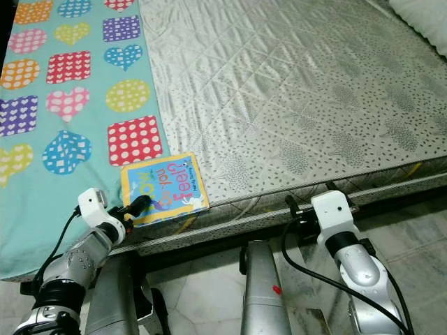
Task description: Clean up the room
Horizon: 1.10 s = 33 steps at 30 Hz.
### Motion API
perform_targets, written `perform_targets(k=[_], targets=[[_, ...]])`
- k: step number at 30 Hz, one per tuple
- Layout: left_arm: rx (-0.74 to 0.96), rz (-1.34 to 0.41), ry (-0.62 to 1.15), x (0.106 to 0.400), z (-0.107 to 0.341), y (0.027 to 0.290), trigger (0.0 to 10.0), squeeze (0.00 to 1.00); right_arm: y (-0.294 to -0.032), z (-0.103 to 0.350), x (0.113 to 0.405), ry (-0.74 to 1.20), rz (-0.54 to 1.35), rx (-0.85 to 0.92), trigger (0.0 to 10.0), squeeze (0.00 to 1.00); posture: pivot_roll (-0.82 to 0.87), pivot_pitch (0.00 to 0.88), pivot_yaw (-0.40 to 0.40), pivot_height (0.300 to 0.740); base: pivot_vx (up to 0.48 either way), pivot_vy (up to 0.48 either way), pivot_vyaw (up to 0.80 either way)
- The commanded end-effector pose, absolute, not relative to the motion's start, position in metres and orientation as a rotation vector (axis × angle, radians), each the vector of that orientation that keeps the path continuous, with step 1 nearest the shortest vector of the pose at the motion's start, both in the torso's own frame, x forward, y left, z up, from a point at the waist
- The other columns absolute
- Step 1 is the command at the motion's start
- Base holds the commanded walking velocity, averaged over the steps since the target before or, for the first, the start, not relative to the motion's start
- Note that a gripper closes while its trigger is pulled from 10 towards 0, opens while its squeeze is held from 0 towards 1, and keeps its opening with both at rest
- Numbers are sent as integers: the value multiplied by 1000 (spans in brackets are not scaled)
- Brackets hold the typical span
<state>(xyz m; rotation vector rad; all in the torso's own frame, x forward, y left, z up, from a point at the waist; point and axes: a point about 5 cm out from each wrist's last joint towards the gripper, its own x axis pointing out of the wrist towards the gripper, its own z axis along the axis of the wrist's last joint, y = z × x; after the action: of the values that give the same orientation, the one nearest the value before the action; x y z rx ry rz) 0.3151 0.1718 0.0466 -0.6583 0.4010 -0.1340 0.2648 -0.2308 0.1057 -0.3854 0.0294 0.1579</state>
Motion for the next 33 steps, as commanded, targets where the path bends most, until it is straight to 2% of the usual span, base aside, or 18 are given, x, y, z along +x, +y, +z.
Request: perform_targets(k=[1,5,6,7,8,9,23,33], targets=[[-690,-214,440,309,40,156,10000,0,-236,107,261,30,146,-396,10000,0,-303,267,4,568,0,0,0],[-747,-272,420,305,42,151,10000,0,-235,107,263,28,146,-395,10000,0,-297,266,3,568,0,0,0],[-768,-278,423,304,41,150,9176,0,-235,107,264,27,146,-395,10000,0,-297,266,2,568,0,0,0],[-787,-281,421,304,40,149,7804,0,-234,107,264,27,147,-394,10000,0,-298,265,2,568,0,0,0],[-824,-293,412,305,40,148,2275,0,-234,107,264,26,148,-394,10000,0,-298,265,3,568,0,0,0],[-850,-303,409,305,41,147,0,0,-233,107,264,25,148,-394,10000,0,-300,264,3,568,0,0,0],[-1075,-301,309,308,39,158,0,0,-234,106,263,28,141,-396,10000,0,-309,261,1,568,0,0,0],[-1125,-355,304,307,38,156,0,0,-227,106,260,31,186,-363,10000,0,-309,255,2,568,0,0,0]])
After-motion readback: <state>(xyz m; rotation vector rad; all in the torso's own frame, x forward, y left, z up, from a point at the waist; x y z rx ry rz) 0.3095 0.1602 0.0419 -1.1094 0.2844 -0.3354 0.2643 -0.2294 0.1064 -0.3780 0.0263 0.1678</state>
